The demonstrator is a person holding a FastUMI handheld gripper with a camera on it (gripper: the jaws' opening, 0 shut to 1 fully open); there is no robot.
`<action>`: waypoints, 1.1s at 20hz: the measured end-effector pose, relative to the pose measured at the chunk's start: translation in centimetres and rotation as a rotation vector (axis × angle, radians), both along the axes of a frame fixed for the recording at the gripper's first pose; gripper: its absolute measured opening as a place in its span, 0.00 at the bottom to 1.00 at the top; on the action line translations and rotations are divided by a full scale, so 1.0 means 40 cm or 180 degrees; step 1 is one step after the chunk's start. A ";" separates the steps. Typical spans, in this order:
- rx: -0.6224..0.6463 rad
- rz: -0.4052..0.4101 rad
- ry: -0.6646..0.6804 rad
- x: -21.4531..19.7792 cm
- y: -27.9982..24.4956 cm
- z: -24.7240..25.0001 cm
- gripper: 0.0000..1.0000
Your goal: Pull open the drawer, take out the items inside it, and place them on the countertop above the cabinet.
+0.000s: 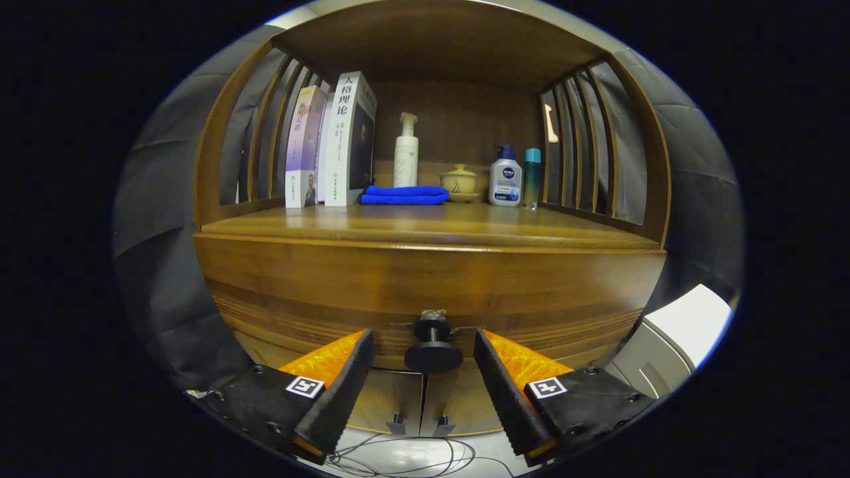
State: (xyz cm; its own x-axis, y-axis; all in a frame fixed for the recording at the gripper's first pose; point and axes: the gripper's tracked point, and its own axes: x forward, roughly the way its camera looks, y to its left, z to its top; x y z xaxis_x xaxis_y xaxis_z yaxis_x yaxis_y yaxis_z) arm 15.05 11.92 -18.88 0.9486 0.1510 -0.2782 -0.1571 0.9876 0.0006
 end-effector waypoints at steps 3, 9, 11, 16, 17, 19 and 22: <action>-0.0069 0.0014 -0.0004 0.009 0.004 -0.011 0.85; -0.0186 -0.0020 0.0026 0.024 -0.015 -0.026 0.54; -0.0205 -0.0007 0.0045 0.025 -0.018 -0.028 0.42; -0.0204 -0.0047 0.0029 -0.009 -0.024 -0.031 0.42; -0.0214 -0.0051 0.0026 -0.023 -0.025 -0.038 0.35; -0.0220 0.0064 0.0095 -0.072 -0.018 -0.074 0.20; -0.0149 0.0508 -0.0171 -0.120 0.080 -0.075 0.02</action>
State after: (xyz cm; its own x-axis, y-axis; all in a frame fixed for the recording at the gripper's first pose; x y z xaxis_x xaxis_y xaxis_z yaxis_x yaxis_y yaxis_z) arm 10.25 15.10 -21.88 0.9273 0.2889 -0.2378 -0.3103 0.9489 -0.0573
